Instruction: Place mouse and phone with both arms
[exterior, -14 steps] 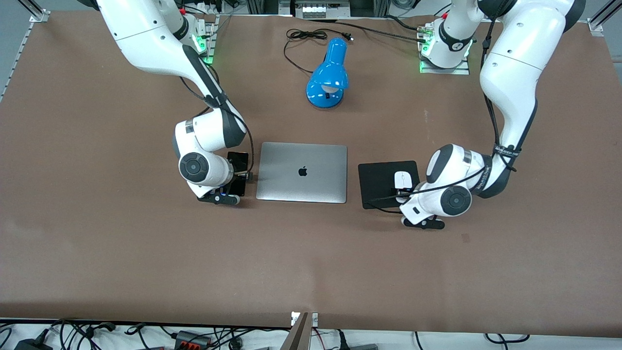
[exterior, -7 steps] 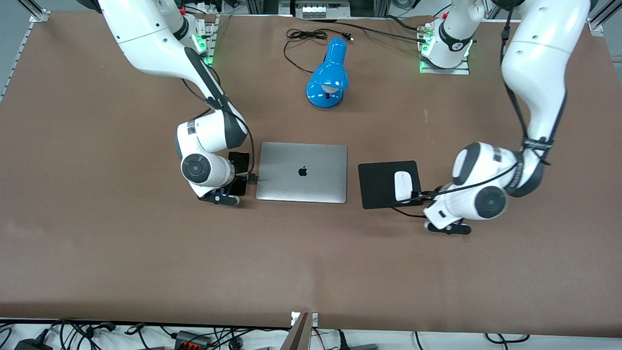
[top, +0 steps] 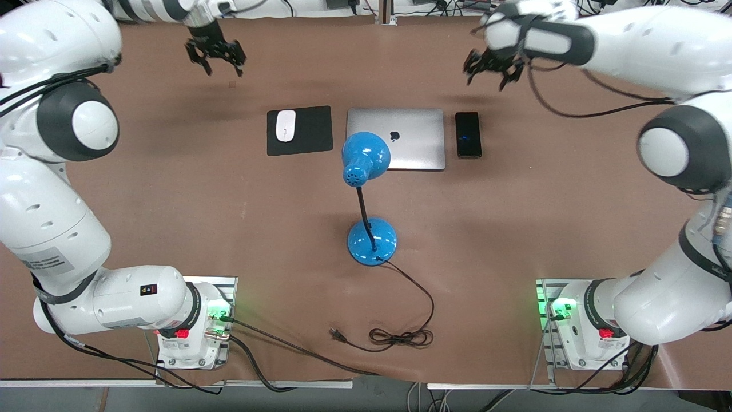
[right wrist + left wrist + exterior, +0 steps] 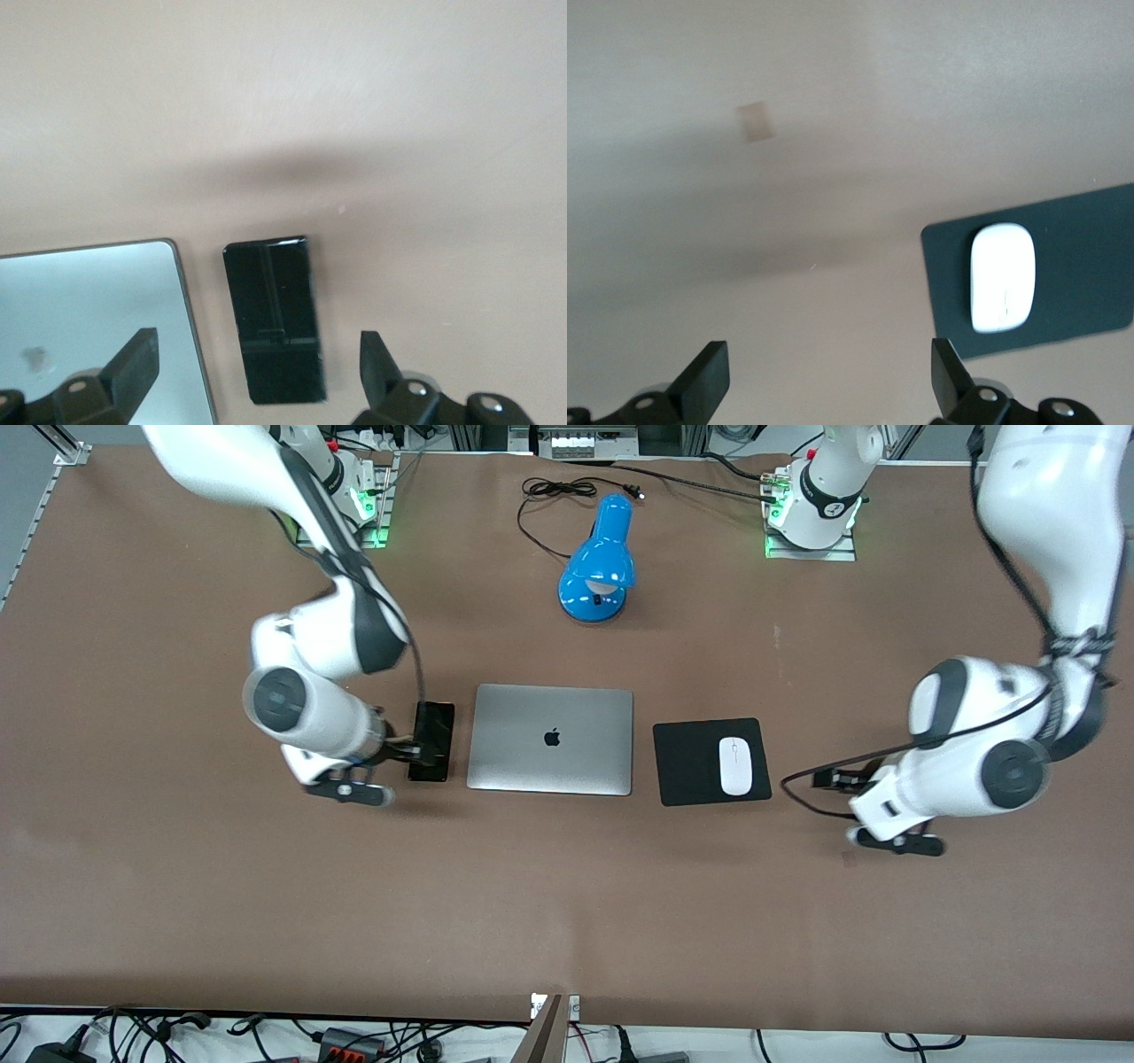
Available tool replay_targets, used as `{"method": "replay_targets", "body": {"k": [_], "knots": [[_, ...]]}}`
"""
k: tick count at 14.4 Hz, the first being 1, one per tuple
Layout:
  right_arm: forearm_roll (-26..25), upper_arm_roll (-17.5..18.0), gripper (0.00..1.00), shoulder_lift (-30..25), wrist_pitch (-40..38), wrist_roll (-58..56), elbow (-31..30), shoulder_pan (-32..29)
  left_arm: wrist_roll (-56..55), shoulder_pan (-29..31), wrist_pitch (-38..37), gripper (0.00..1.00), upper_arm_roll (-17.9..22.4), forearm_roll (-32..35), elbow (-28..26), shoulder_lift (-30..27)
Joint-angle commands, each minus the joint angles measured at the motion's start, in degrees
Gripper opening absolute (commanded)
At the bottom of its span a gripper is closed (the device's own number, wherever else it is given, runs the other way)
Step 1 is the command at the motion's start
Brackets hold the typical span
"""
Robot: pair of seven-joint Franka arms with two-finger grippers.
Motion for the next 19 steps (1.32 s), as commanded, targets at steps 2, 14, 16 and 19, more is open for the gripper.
{"method": "replay_targets", "body": {"k": [2, 14, 16, 19], "knots": [[-2.53, 0.21, 1.0, -2.78, -15.2, -4.81, 9.4, -5.75, 1.14, -0.32, -12.45, 1.0, -0.35, 4.08, 8.11, -1.91], [-8.01, -4.28, 1.0, -6.56, -27.4, -22.03, 22.19, -14.79, 1.14, 3.11, -24.71, 1.0, 0.27, 3.21, 13.76, -10.35], [-7.82, -0.78, 1.0, -8.4, -27.91, -24.67, 22.1, -19.1, 0.09, 3.37, -24.36, 1.0, -0.35, 2.42, 13.76, -10.7], [-8.52, 2.67, 1.0, -9.72, -27.83, -25.38, 22.01, -23.26, -3.52, 3.9, -22.6, 1.0, -0.52, 0.93, 10.52, -14.38]]}}
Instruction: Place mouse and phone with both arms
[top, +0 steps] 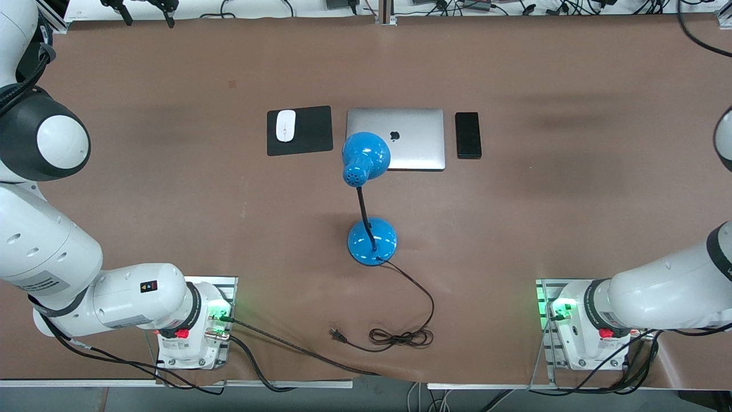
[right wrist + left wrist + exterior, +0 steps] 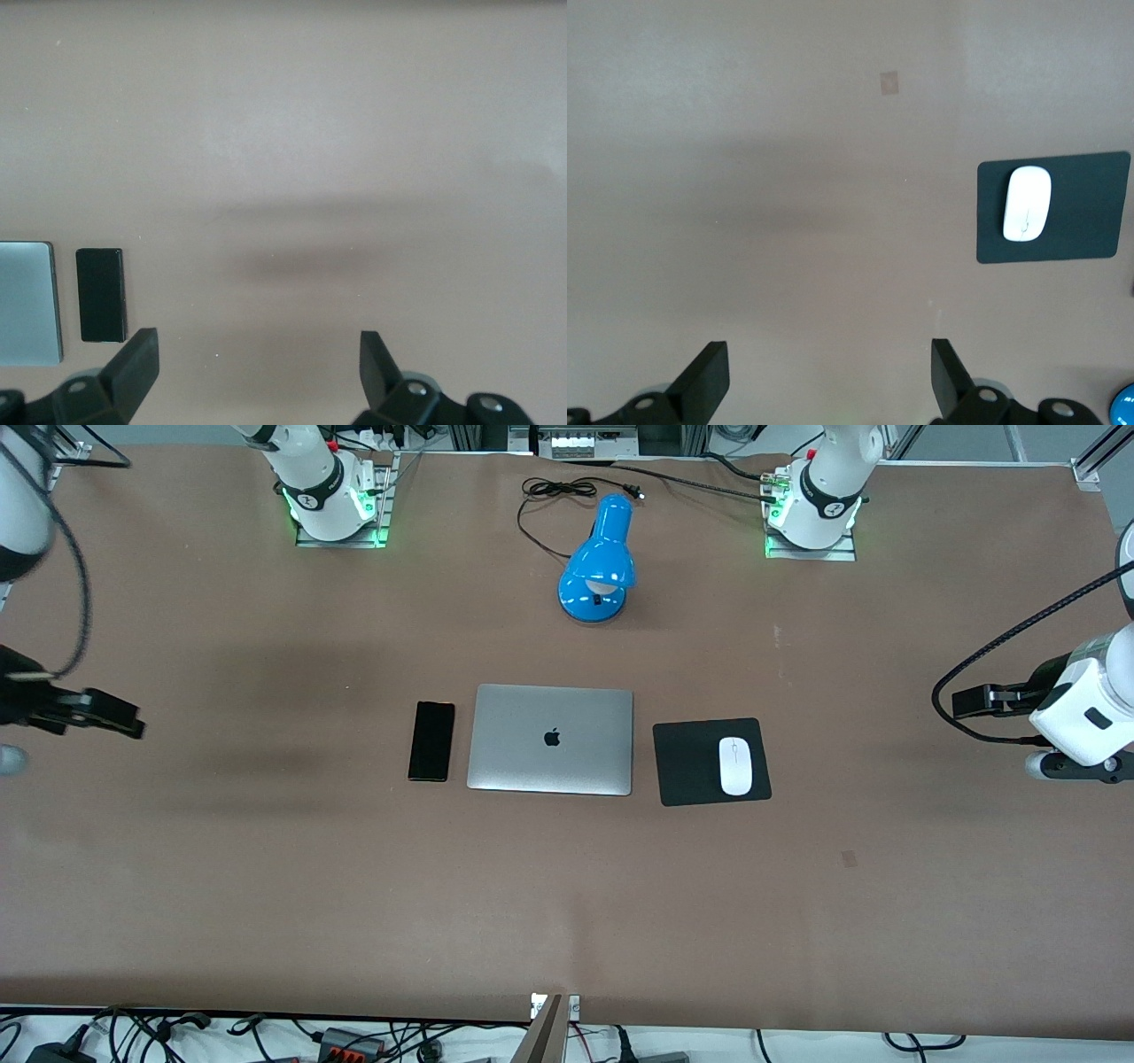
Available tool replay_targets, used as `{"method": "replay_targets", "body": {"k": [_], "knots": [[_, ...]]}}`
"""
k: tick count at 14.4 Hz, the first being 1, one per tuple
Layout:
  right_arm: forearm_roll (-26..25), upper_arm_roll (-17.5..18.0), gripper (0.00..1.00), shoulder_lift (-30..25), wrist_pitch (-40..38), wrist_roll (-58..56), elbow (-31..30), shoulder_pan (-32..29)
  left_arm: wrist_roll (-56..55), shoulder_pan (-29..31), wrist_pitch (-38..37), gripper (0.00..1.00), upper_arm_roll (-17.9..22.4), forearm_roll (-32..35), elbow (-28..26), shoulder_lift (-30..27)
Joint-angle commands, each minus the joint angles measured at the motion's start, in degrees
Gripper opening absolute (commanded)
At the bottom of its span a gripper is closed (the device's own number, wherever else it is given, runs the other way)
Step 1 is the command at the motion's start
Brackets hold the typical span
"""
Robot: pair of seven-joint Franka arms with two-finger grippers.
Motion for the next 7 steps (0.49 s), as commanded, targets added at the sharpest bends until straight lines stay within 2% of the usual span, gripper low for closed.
{"method": "replay_targets", "body": {"k": [1, 5, 7], "knots": [[-0.88, 2.76, 1.0, -1.81, -0.61, -1.31, -0.04, -1.95, -1.35, 0.82, 1.65, 1.0, -0.19, -2.88, -6.4, -6.07], [-1.85, 2.84, 1.0, -4.0, -0.61, -1.66, -1.61, -2.04, -3.45, 2.13, 13.31, 1.0, -0.11, -7.18, -24.15, -17.4], [-1.94, 2.84, 1.0, -7.16, 1.84, -2.27, -6.25, -2.04, -4.6, 0.04, 14.57, 1.0, 2.86, -7.46, -23.66, -17.87]]}}
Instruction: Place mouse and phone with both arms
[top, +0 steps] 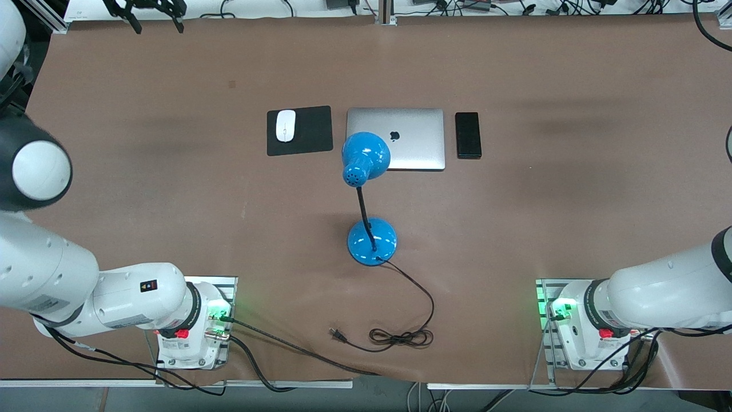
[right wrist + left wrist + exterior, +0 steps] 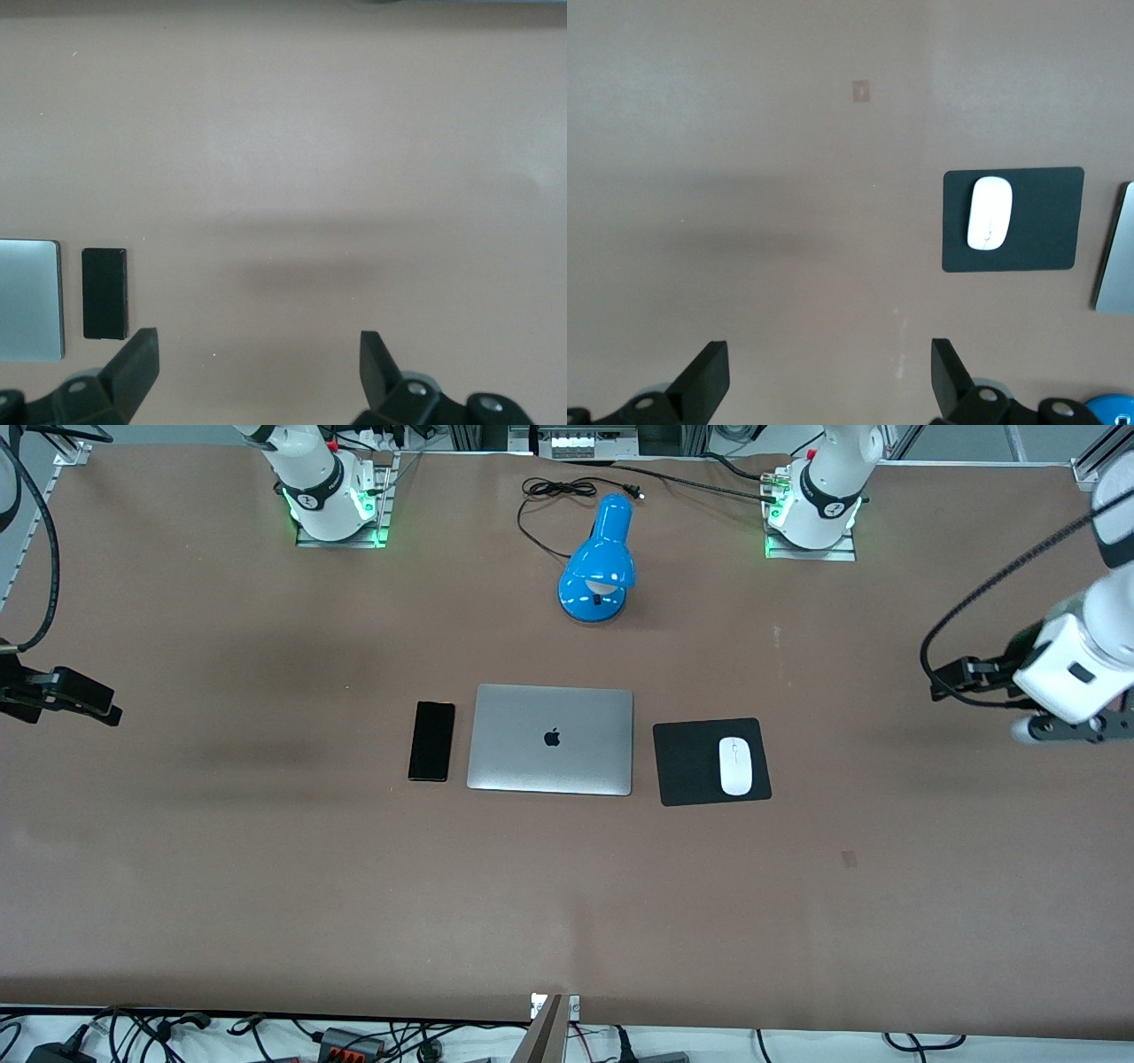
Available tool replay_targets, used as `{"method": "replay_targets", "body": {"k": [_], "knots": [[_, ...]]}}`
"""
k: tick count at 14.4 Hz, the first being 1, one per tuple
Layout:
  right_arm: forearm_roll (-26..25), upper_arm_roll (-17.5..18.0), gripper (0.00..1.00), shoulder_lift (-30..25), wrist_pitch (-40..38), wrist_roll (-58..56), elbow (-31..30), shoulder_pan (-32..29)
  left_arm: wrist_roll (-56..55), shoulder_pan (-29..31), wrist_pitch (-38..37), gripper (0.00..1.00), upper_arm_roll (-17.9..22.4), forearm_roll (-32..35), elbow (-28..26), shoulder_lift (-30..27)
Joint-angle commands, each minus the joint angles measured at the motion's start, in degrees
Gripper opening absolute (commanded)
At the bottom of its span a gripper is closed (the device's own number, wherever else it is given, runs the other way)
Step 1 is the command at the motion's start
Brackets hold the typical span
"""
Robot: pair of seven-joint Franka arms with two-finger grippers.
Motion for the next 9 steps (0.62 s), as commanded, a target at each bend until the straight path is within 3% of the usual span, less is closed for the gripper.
{"method": "replay_targets", "body": {"k": [1, 2, 9], "knots": [[-1.08, 0.92, 1.0, -5.9, 3.53, -2.51, -8.18, -0.76, -0.65, -4.72, 3.09, 1.0, 6.45, -1.48, -5.28, -4.89], [-1.08, 0.92, 1.0, -7.31, 5.28, -3.74, -10.65, -0.76, -0.65, -7.11, 3.0, 1.0, 8.75, -1.48, -5.54, -4.71], [-1.16, 0.83, 1.0, -17.32, 11.8, -4.45, -26.73, -0.85, -0.92, -7.13, 0.64, 1.0, 8.51, -1.48, -4.84, -5.06]]}}
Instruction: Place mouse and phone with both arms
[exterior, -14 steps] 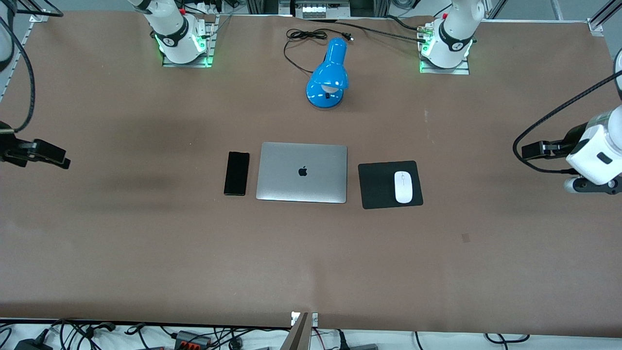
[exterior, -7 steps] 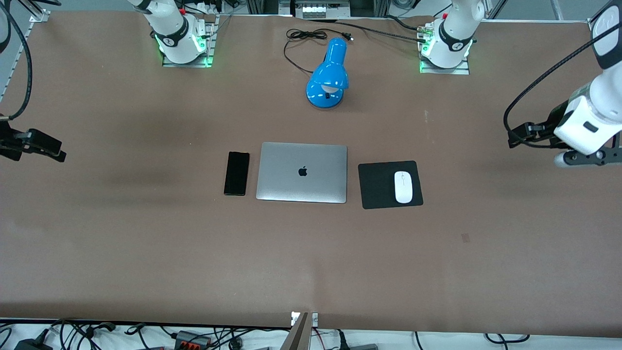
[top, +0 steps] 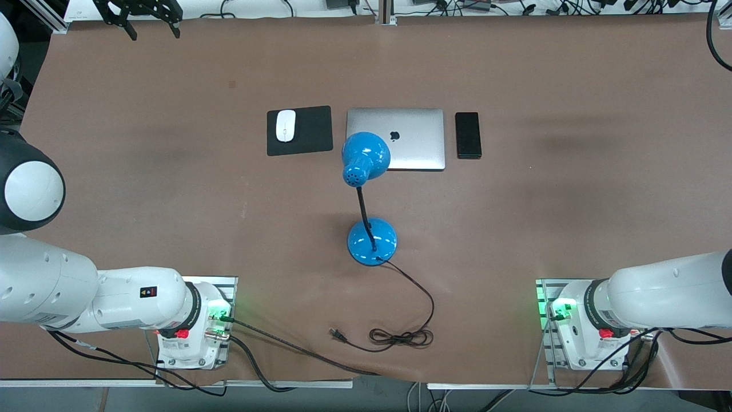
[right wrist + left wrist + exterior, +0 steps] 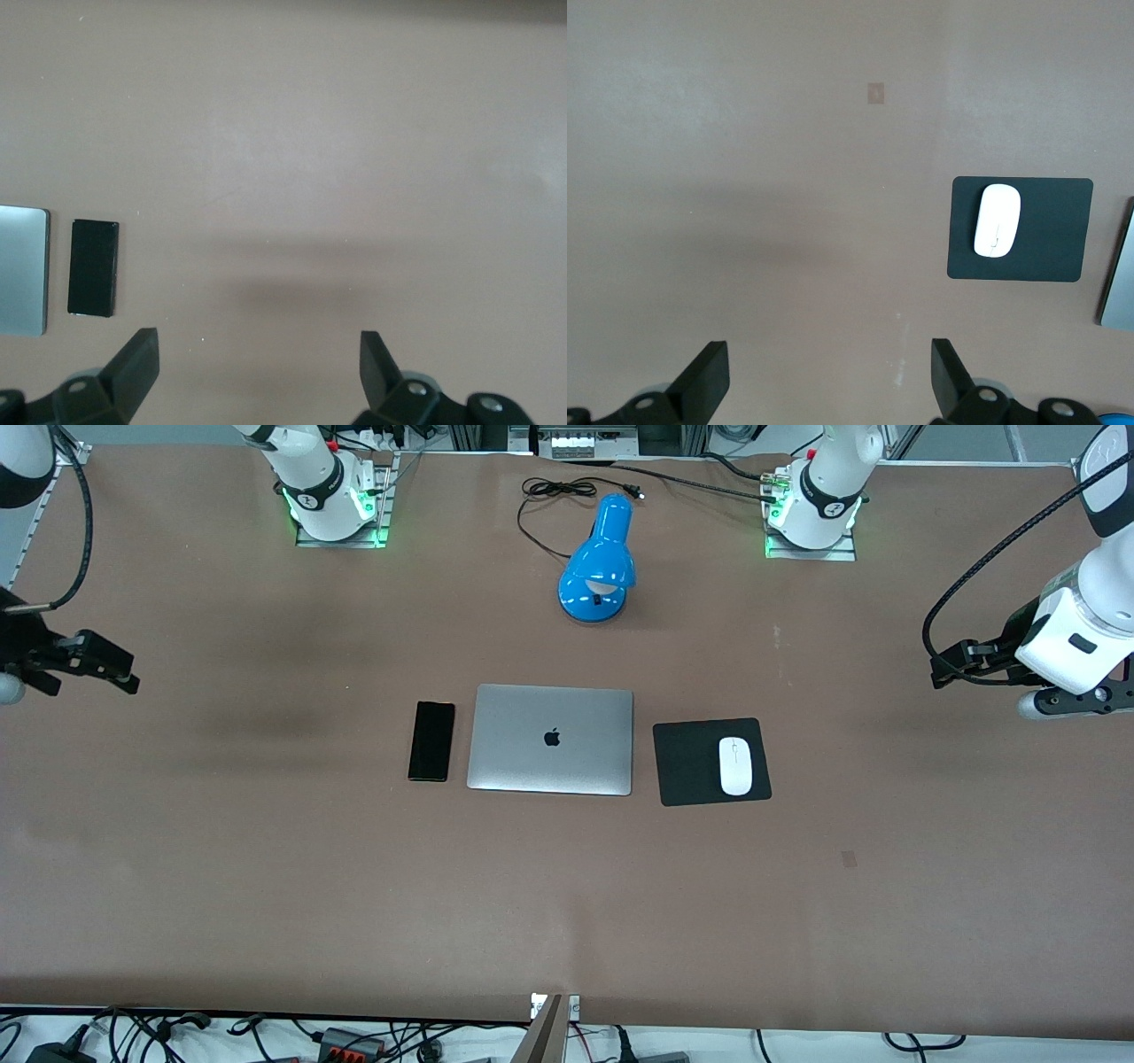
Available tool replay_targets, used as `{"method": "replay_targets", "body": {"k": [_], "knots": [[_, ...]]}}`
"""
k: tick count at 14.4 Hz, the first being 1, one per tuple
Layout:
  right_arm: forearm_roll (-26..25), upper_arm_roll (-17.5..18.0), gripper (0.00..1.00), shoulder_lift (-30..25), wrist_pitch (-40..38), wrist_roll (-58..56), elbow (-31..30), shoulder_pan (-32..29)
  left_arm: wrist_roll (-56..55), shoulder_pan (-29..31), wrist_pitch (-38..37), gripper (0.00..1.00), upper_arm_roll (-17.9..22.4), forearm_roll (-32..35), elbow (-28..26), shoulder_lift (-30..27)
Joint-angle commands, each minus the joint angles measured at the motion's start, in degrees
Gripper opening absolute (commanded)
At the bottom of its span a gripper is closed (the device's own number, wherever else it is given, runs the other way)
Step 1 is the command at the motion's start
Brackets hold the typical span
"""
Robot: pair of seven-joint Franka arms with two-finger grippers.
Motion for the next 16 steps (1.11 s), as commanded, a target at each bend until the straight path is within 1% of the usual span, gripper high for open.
{"method": "replay_targets", "body": {"k": [1, 3, 5, 7, 13, 15, 16], "knots": [[-0.96, 0.82, 1.0, -6.05, 2.92, -0.89, -8.03, -0.79, 0.35, -0.52, -1.18, 1.0, 0.95, -0.91, -1.05, -1.75], [-0.87, 0.91, 1.0, -5.44, 1.18, -0.81, -6.73, -0.79, 0.44, -0.52, -1.09, 1.0, 0.95, -1.26, -0.7, -1.66], [-0.87, 0.82, 1.0, -6.05, -1.37, -0.19, -6.54, -0.87, 0.61, -0.52, -1.7, 1.0, 0.86, -1.17, -0.09, -1.75], [-0.69, 0.38, 1.0, -6.23, -1.65, -0.19, -6.54, -1.14, 2.8, -0.61, -1.7, 1.0, 0.86, -1.26, 1.31, -1.22], [-0.43, 0.56, 1.0, -6.76, -1.56, -0.19, -6.54, -0.79, 2.81, -0.52, -2.06, 1.0, 0.86, -1.52, 1.58, -1.05], [-0.25, -0.14, 1.0, -6.76, -1.38, -0.1, -6.54, 0.61, 2.99, -0.52, -2.14, 1.0, 0.86, -1.52, 1.5, -1.04], [-0.25, -1.89, 1.0, -6.76, -1.3, -0.1, -6.54, 1.84, 2.99, -0.52, -2.49, 1.0, 0.86, -1.52, 1.58, -1.04]]}}
